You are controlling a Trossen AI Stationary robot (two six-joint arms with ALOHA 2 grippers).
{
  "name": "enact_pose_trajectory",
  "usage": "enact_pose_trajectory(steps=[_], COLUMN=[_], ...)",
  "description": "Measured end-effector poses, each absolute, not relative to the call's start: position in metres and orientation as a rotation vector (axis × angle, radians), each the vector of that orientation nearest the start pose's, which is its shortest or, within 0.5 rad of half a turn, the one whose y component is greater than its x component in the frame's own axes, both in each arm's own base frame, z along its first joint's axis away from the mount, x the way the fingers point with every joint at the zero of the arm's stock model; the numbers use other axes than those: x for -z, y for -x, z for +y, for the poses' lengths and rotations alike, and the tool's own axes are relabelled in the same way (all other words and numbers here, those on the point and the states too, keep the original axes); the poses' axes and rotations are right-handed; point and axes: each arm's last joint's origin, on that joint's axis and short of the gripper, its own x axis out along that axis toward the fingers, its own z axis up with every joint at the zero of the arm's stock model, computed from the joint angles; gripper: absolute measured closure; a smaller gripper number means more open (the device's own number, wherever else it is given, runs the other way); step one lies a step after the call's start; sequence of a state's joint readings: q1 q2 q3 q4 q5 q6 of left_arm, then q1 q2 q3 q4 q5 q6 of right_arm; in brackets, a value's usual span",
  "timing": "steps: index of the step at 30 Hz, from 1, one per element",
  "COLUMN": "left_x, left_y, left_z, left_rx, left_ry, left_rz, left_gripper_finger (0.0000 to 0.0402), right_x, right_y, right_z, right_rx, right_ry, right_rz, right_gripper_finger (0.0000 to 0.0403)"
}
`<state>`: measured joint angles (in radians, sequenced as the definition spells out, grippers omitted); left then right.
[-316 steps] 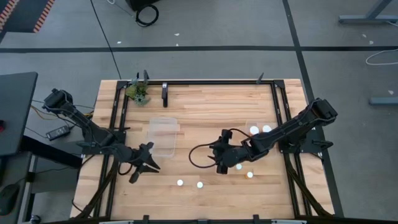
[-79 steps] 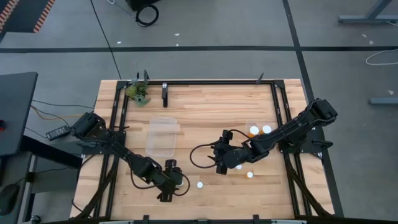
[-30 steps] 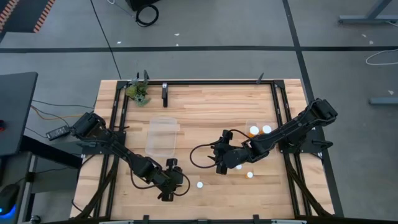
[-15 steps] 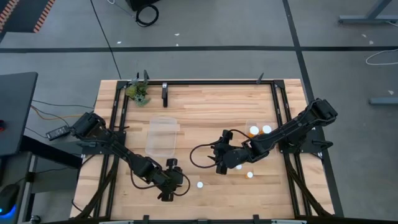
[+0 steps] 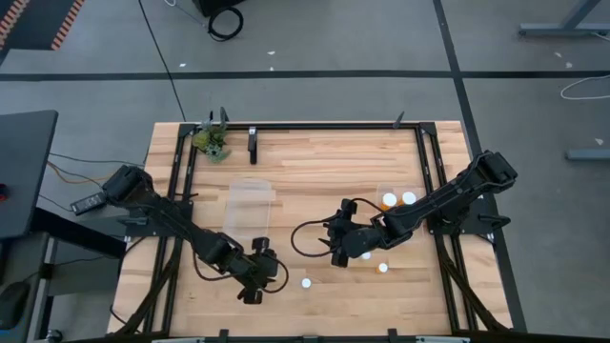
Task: Pick and place medicine bottles into bin by pill shape (circle, oval)
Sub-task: Put the bottom left yellow pill bottle into the left transparent bin
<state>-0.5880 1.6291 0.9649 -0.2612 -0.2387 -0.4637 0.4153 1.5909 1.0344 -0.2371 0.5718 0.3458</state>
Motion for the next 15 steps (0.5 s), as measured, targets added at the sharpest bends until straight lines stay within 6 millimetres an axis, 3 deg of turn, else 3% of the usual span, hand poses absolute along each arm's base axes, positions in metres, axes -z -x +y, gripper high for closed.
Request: enact_pose_trajectory(steps=[15], left_x=[-0.212], left_y=[-0.264], left_z=[-0.153], left_rx=[0.105], left_ry=[0.030], left_rz=[0.886], left_gripper_finger=[0.0278], right_x=[-0.223], right_y=[-0.308], right_z=[0.119], right_rx=[0.266], right_ry=[0.039], right_rz=[0.659], right_gripper_finger=[0.0140])
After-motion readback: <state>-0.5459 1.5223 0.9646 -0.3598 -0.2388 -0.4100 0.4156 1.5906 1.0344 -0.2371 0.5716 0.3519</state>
